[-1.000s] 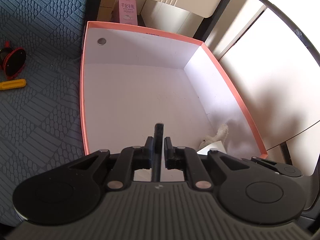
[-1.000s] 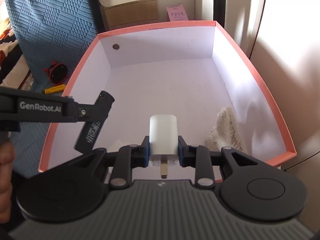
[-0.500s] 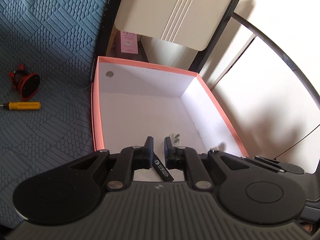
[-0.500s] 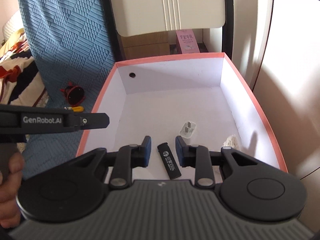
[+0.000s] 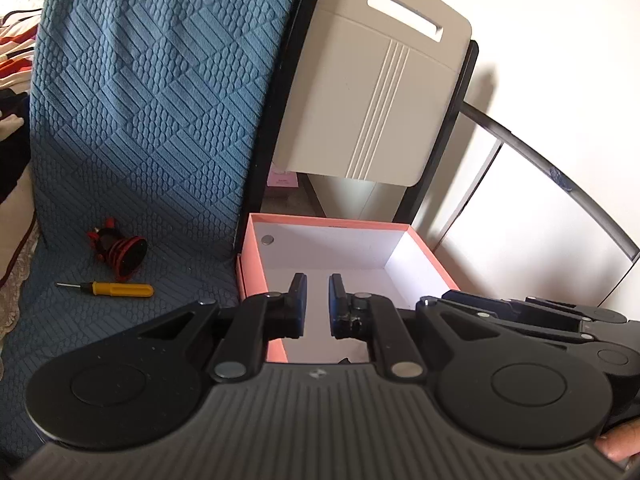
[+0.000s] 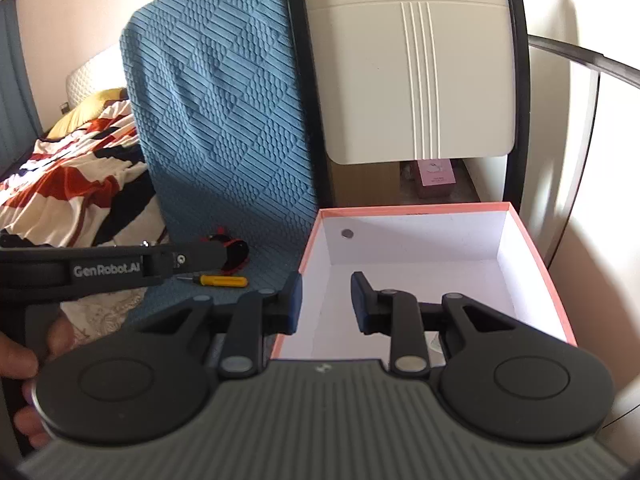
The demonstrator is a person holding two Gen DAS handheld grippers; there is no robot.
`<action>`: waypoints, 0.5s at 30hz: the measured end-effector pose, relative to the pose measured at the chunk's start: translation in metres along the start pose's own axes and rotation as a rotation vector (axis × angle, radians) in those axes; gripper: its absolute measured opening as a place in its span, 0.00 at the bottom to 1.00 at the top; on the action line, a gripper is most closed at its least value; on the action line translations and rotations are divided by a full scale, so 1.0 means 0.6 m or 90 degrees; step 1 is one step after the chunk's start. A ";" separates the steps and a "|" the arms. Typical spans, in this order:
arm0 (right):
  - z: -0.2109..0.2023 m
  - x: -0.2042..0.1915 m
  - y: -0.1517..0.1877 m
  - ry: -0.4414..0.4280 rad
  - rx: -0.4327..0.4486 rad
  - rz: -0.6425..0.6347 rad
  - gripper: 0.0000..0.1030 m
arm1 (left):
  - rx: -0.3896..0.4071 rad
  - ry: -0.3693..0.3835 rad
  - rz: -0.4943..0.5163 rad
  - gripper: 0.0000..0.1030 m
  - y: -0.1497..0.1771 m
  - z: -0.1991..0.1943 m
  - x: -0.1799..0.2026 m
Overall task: Organize rigid objects
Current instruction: 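Withdraw both grippers from the box back over the cushion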
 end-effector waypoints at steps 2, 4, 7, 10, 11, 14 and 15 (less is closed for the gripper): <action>-0.007 -0.016 -0.005 -0.007 0.009 -0.010 0.30 | 0.011 -0.004 -0.003 0.11 0.001 -0.018 -0.007; -0.009 -0.033 -0.008 -0.012 0.017 -0.028 0.30 | 0.021 -0.009 -0.004 0.11 0.003 -0.032 -0.016; -0.003 -0.050 -0.009 -0.021 0.014 -0.041 0.30 | 0.031 -0.018 -0.010 0.11 0.007 -0.047 -0.033; 0.002 -0.064 -0.007 -0.032 0.011 -0.048 0.30 | 0.039 -0.027 -0.020 0.11 0.011 -0.057 -0.054; 0.003 -0.069 -0.006 -0.036 0.010 -0.050 0.29 | 0.042 -0.030 -0.023 0.11 0.012 -0.061 -0.061; 0.010 -0.086 -0.002 -0.042 0.007 -0.060 0.29 | 0.046 -0.040 -0.033 0.11 0.018 -0.064 -0.085; 0.012 -0.092 0.000 -0.044 0.006 -0.063 0.29 | 0.045 -0.046 -0.037 0.11 0.020 -0.064 -0.093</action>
Point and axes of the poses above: each gripper's, at about its wrist camera, not at the fingertips, and z roughly the way its jaws point, x to its right, y to its underside, the point moved 3 cm from there along z, roughly the way its jaws point, and after that the axes turned 6 degrees about -z, right-handed, at the moved point
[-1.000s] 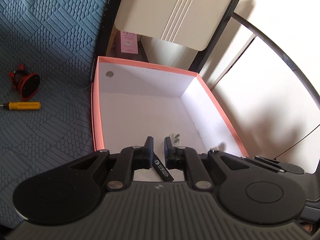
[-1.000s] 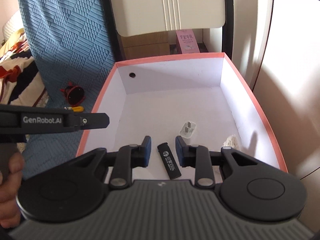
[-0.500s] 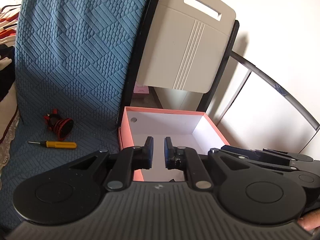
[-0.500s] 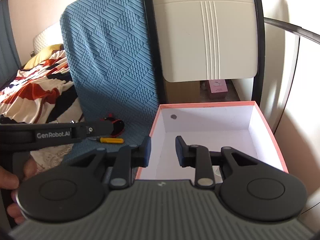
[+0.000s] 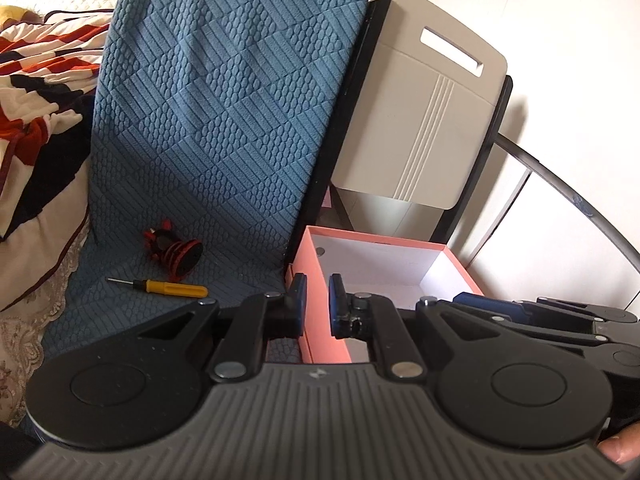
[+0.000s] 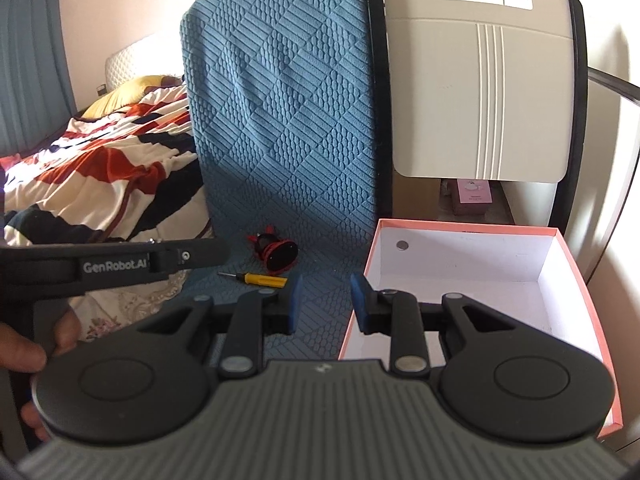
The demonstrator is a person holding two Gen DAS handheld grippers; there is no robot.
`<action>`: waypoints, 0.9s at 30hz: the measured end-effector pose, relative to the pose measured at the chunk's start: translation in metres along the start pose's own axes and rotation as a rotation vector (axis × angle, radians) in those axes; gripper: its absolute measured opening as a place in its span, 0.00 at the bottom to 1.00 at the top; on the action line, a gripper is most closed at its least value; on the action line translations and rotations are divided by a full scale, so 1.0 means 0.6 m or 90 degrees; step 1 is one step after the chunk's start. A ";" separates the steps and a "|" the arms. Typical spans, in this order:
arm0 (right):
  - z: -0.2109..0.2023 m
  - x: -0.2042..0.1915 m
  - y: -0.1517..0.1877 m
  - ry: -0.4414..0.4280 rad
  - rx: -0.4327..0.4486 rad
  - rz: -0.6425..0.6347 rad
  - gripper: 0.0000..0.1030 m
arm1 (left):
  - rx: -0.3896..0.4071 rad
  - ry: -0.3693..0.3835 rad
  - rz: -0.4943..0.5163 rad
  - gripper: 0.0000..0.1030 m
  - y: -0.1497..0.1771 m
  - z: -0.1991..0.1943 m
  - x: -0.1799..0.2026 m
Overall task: Organize rigid objects
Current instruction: 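Withdraw both grippers from the box back over the cushion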
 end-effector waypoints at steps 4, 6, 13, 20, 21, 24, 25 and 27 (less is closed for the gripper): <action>0.016 -0.018 0.007 -0.006 -0.011 -0.009 0.29 | -0.001 -0.017 -0.006 0.11 0.010 -0.003 -0.027; 0.025 -0.025 0.013 -0.008 -0.021 -0.008 0.29 | -0.001 -0.024 -0.003 0.11 0.013 -0.006 -0.037; 0.052 -0.054 0.031 -0.014 -0.046 -0.011 0.29 | -0.004 -0.030 -0.017 0.11 0.025 -0.013 -0.076; 0.076 -0.075 0.053 -0.006 -0.069 -0.013 0.29 | -0.005 -0.039 -0.025 0.11 0.040 -0.024 -0.111; 0.078 -0.079 0.056 -0.007 -0.071 -0.013 0.29 | -0.005 -0.041 -0.024 0.11 0.043 -0.026 -0.115; 0.085 -0.090 0.064 -0.010 -0.080 -0.014 0.29 | -0.009 -0.044 -0.030 0.11 0.052 -0.027 -0.130; 0.087 -0.093 0.066 -0.010 -0.083 -0.014 0.29 | -0.011 -0.045 -0.034 0.11 0.057 -0.027 -0.136; 0.092 -0.100 0.071 -0.011 -0.089 -0.012 0.29 | -0.017 -0.049 -0.041 0.11 0.066 -0.026 -0.146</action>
Point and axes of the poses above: each gripper's, at about its wrist camera, not at the fingertips, and z roughly the way its jaws point, x to its right, y to its underside, the point moved 3 cm from there along z, roughly the way its jaws point, and after that the axes turned 6 degrees about -z, right-handed, at the moved point
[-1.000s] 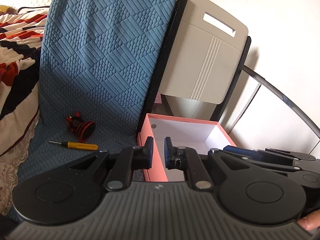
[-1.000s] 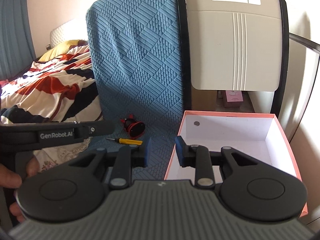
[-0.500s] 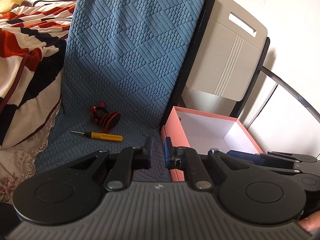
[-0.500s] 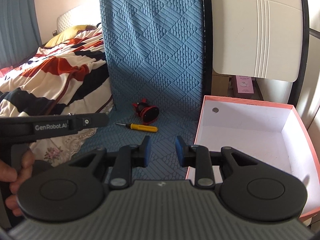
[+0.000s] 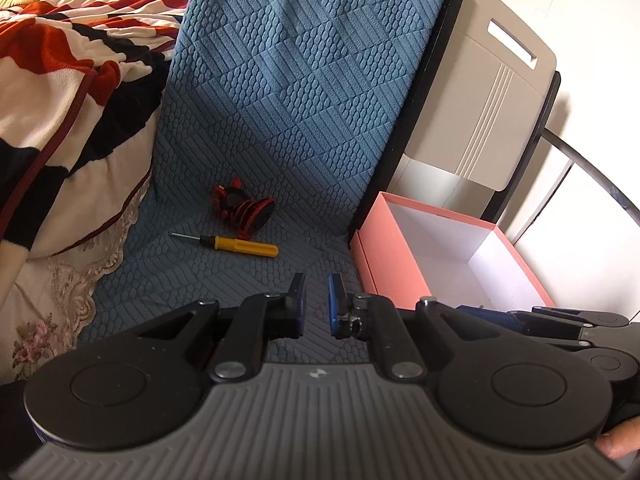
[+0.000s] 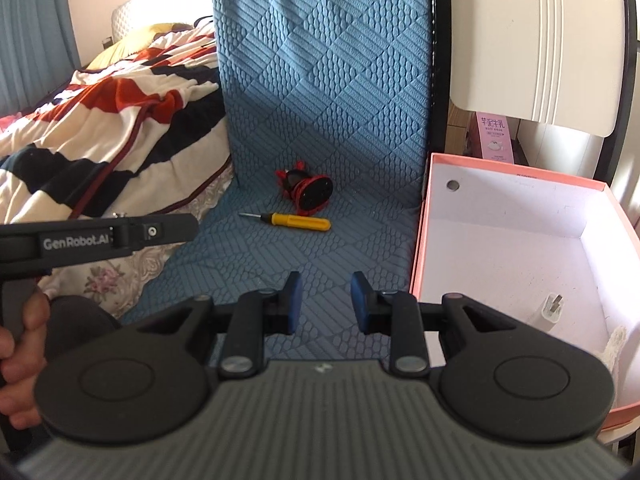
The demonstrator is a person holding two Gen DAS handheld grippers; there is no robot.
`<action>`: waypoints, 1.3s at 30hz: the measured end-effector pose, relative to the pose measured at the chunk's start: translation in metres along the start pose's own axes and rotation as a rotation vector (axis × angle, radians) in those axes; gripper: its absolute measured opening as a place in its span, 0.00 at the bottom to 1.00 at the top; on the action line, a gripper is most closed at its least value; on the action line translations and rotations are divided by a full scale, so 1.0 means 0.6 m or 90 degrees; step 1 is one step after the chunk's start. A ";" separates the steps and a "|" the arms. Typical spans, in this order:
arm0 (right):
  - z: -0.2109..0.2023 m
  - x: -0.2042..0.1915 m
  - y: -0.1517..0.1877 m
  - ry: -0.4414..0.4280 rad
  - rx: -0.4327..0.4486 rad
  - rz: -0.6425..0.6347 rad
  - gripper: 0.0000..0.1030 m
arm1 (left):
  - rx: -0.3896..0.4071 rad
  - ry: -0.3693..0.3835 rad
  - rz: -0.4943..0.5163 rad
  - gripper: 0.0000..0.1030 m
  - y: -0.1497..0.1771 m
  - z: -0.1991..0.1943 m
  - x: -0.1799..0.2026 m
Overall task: Organize rigid objects
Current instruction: 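Withdraw both grippers from the box back over the cushion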
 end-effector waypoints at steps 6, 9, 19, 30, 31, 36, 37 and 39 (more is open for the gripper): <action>0.023 -0.020 0.011 0.004 -0.027 0.000 0.29 | -0.008 -0.002 -0.009 0.11 0.012 0.006 -0.023; 0.034 -0.027 0.010 0.001 -0.036 -0.001 0.29 | -0.014 -0.002 -0.023 0.11 0.011 0.010 -0.039; 0.080 -0.045 0.006 -0.011 -0.058 -0.010 0.29 | -0.042 0.009 -0.053 0.11 -0.003 0.062 -0.074; 0.130 -0.032 -0.019 -0.026 -0.058 -0.023 0.29 | -0.069 -0.005 -0.067 0.11 -0.051 0.147 -0.094; 0.135 -0.030 -0.021 -0.026 -0.058 -0.023 0.29 | -0.072 -0.003 -0.066 0.11 -0.057 0.153 -0.095; 0.158 -0.018 -0.032 -0.027 -0.059 -0.025 0.29 | -0.077 -0.011 -0.057 0.12 -0.084 0.187 -0.097; 0.162 -0.015 -0.034 -0.027 -0.058 -0.023 0.29 | -0.079 -0.014 -0.054 0.12 -0.089 0.196 -0.099; 0.171 -0.009 -0.038 -0.029 -0.059 -0.016 0.29 | -0.082 -0.019 -0.048 0.12 -0.098 0.210 -0.104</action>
Point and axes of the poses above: each gripper's, at about its wrist camera, not at the fingertips, and z roughly the way its jaws point, x to its right, y to its underside, the point moved 3 cm from there along z, roughly the way its jaws point, and after that the axes turned 6 degrees about -z, right-handed, at the moved point
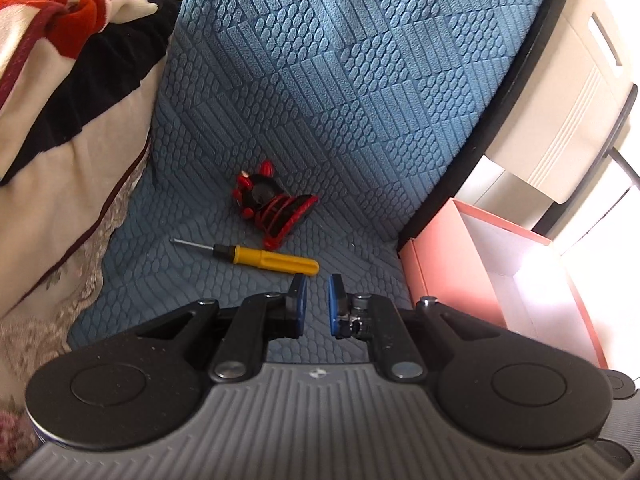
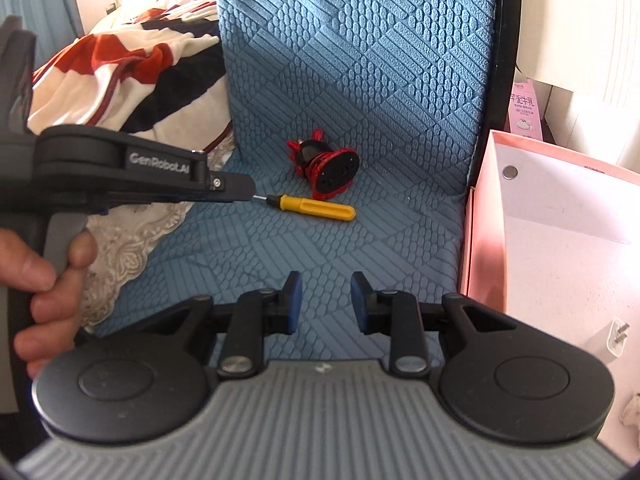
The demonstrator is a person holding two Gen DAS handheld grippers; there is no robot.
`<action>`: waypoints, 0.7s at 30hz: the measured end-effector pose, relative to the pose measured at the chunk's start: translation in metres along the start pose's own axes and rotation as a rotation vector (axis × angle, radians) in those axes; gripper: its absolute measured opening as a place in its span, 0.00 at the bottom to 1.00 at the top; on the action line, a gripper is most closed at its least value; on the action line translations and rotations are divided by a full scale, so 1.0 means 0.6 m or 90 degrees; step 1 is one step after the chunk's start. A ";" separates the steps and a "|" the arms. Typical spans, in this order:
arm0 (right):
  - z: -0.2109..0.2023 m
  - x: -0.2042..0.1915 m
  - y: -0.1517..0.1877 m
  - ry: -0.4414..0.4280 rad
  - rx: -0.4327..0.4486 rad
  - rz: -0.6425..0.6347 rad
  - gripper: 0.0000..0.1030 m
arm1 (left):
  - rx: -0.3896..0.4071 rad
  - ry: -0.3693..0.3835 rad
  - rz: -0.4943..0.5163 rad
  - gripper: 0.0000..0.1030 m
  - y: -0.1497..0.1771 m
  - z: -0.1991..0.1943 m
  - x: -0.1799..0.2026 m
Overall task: Organize rigid objects
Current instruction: 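Withdraw both grippers from the box back over the cushion, then grasp the red-and-black spring toy with the right gripper while the left gripper approaches the screwdriver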
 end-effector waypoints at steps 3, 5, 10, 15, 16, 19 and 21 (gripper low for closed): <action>0.013 0.011 -0.008 0.004 -0.002 0.003 0.29 | -0.008 0.001 0.001 0.12 -0.010 0.019 -0.008; 0.023 0.021 -0.016 0.007 -0.004 0.008 0.29 | -0.017 -0.006 0.010 0.12 -0.013 0.033 -0.016; 0.053 0.050 -0.050 0.018 -0.003 0.022 0.29 | -0.030 -0.025 0.039 0.18 -0.026 0.060 -0.040; 0.088 0.076 -0.098 0.008 0.004 0.037 0.29 | -0.026 -0.021 0.065 0.43 -0.055 0.074 -0.061; 0.095 0.079 -0.111 0.005 0.005 0.036 0.29 | -0.029 -0.020 0.070 0.44 -0.060 0.079 -0.063; 0.125 0.087 -0.151 -0.008 0.000 0.022 0.32 | -0.039 -0.014 0.071 0.44 -0.073 0.100 -0.070; 0.148 0.091 -0.178 -0.019 -0.009 0.009 0.34 | -0.054 -0.010 0.075 0.44 -0.078 0.119 -0.071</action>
Point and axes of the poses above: each gripper's, at about its wrist camera, not at the fingertips, and z roughly the way its jaws point, x to its right, y to its underside, the point moved 3 cm from there along z, roughly the way its jaws point, and after that the axes turned 6 degrees about -z, right-handed, at the moved point
